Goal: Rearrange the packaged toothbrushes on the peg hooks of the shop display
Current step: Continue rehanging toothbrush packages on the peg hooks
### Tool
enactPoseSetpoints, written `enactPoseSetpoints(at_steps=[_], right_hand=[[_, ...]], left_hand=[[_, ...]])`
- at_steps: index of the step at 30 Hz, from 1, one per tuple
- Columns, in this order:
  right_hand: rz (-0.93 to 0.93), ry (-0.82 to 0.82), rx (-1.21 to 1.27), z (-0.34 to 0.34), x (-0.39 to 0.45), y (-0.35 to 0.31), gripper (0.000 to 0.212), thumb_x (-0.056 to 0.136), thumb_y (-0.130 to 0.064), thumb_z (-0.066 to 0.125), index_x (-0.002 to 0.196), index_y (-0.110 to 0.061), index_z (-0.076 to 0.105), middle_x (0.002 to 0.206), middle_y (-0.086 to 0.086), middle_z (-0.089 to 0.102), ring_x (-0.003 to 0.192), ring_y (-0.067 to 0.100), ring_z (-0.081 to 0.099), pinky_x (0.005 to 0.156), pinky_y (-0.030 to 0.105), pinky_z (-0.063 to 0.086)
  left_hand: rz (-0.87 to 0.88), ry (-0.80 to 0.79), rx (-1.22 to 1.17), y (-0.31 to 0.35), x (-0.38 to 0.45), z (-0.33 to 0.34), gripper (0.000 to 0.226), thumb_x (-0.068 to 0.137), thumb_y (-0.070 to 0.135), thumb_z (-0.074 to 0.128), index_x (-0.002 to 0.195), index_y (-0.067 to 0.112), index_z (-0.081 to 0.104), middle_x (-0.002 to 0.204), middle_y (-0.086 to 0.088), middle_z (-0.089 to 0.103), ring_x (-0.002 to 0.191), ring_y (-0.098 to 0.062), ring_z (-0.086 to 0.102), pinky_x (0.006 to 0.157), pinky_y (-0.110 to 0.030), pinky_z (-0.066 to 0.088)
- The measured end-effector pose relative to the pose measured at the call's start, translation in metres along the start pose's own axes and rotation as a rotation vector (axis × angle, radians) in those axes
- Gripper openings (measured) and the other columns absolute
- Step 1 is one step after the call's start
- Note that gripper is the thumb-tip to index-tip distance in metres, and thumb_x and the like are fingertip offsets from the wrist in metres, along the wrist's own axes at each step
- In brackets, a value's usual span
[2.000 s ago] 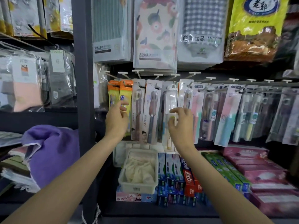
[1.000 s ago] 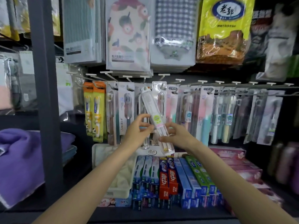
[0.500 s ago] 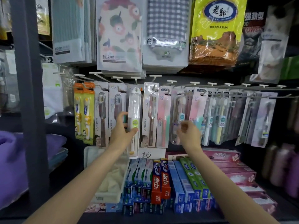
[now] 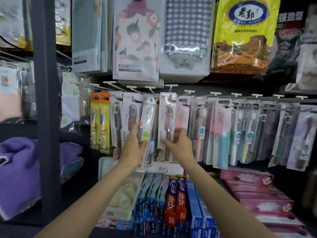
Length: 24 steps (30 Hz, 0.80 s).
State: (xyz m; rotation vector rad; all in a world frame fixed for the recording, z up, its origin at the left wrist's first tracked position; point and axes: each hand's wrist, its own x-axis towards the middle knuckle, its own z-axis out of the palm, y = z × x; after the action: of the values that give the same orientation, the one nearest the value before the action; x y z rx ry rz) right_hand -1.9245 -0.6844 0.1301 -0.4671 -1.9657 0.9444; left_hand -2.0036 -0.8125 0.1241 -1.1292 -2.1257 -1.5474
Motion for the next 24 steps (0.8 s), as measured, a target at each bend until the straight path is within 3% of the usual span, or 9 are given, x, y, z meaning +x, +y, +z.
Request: enactPoseSetpoints(at_steps=[4, 6, 9, 10, 12, 18, 21, 23, 24], right_hand=[[0.053, -0.037, 0.059, 0.006, -0.001, 0.000, 0.037, 0.087, -0.010, 0.062, 0.119, -0.009, 0.043, 0.105, 0.003, 0.057, 0.088, 0.011, 0.055, 0.067, 0.014, 0.043], [0.049, -0.035, 0.087, -0.006, -0.004, 0.003, 0.032, 0.090, -0.008, 0.055, 0.120, -0.010, 0.042, 0.102, 0.000, 0.057, 0.081, 0.010, 0.056, 0.063, 0.017, 0.048], [-0.013, 0.052, -0.007, -0.040, -0.004, 0.007, 0.033, 0.093, -0.006, 0.049, 0.125, -0.013, 0.043, 0.104, 0.000, 0.058, 0.074, 0.017, 0.060, 0.053, 0.022, 0.052], [-0.062, 0.080, -0.073, -0.052, -0.002, 0.007, 0.034, 0.093, -0.005, 0.048, 0.126, -0.012, 0.044, 0.108, 0.003, 0.058, 0.076, 0.018, 0.060, 0.056, 0.023, 0.053], [-0.136, 0.092, -0.182, -0.072, 0.003, 0.002, 0.036, 0.092, -0.002, 0.047, 0.128, -0.010, 0.045, 0.109, 0.006, 0.057, 0.069, 0.013, 0.057, 0.050, 0.011, 0.047], [-0.177, 0.049, -0.312, -0.093, 0.008, -0.014, 0.042, 0.093, 0.001, 0.045, 0.133, -0.012, 0.044, 0.101, 0.000, 0.047, 0.064, -0.001, 0.044, 0.043, 0.008, 0.036], [-0.095, -0.003, -0.221, -0.088, 0.004, -0.014, 0.039, 0.092, -0.001, 0.047, 0.130, -0.013, 0.045, 0.092, -0.004, 0.049, 0.057, 0.007, 0.049, 0.037, 0.009, 0.038], [-0.049, -0.099, -0.192, -0.079, -0.004, -0.011, 0.034, 0.091, -0.005, 0.051, 0.123, -0.016, 0.046, 0.095, 0.000, 0.053, 0.057, 0.011, 0.054, 0.041, 0.014, 0.045], [-0.060, -0.155, -0.215, -0.071, -0.009, -0.009, 0.031, 0.090, -0.007, 0.054, 0.119, -0.016, 0.046, 0.094, 0.000, 0.055, 0.062, 0.010, 0.055, 0.046, 0.015, 0.048]], left_hand=[[0.032, -0.023, 0.042, -0.003, 0.000, -0.007, 0.060, 0.092, 0.013, 0.053, 0.142, 0.025, 0.023, 0.138, -0.007, 0.044, 0.111, -0.014, 0.049, 0.085, -0.023, 0.033], [0.037, -0.030, 0.061, -0.008, 0.002, -0.009, 0.059, 0.092, 0.013, 0.052, 0.141, 0.028, 0.023, 0.135, -0.007, 0.047, 0.097, -0.010, 0.050, 0.081, -0.023, 0.036], [0.046, -0.023, 0.082, -0.015, 0.005, -0.007, 0.058, 0.093, 0.014, 0.052, 0.140, 0.031, 0.022, 0.126, -0.007, 0.051, 0.071, 0.006, 0.038, 0.063, -0.013, 0.034], [0.041, -0.018, 0.077, -0.014, 0.005, -0.006, 0.058, 0.093, 0.014, 0.051, 0.140, 0.031, 0.022, 0.126, -0.006, 0.050, 0.073, 0.006, 0.039, 0.064, -0.014, 0.035], [0.025, -0.011, 0.058, -0.011, 0.004, -0.001, 0.059, 0.093, 0.014, 0.051, 0.142, 0.029, 0.021, 0.128, -0.007, 0.049, 0.083, -0.001, 0.043, 0.070, -0.020, 0.037], [0.000, 0.023, 0.017, -0.011, 0.005, 0.009, 0.060, 0.092, 0.013, 0.053, 0.141, 0.029, 0.022, 0.111, -0.008, 0.055, 0.069, -0.002, 0.050, 0.052, -0.011, 0.032], [-0.007, 0.075, 0.079, -0.002, -0.003, 0.004, 0.057, 0.091, 0.008, 0.052, 0.139, 0.025, 0.027, 0.119, -0.009, 0.048, 0.083, -0.014, 0.054, 0.067, -0.016, 0.041], [0.045, 0.200, 0.165, 0.007, -0.013, 0.002, 0.049, 0.090, 0.006, 0.051, 0.135, 0.019, 0.036, 0.127, -0.008, 0.038, 0.105, -0.018, 0.048, 0.082, -0.021, 0.039], [0.092, 0.235, 0.153, 0.012, -0.017, 0.004, 0.042, 0.091, 0.008, 0.051, 0.131, 0.016, 0.040, 0.127, -0.007, 0.038, 0.106, -0.017, 0.047, 0.085, -0.021, 0.039]])
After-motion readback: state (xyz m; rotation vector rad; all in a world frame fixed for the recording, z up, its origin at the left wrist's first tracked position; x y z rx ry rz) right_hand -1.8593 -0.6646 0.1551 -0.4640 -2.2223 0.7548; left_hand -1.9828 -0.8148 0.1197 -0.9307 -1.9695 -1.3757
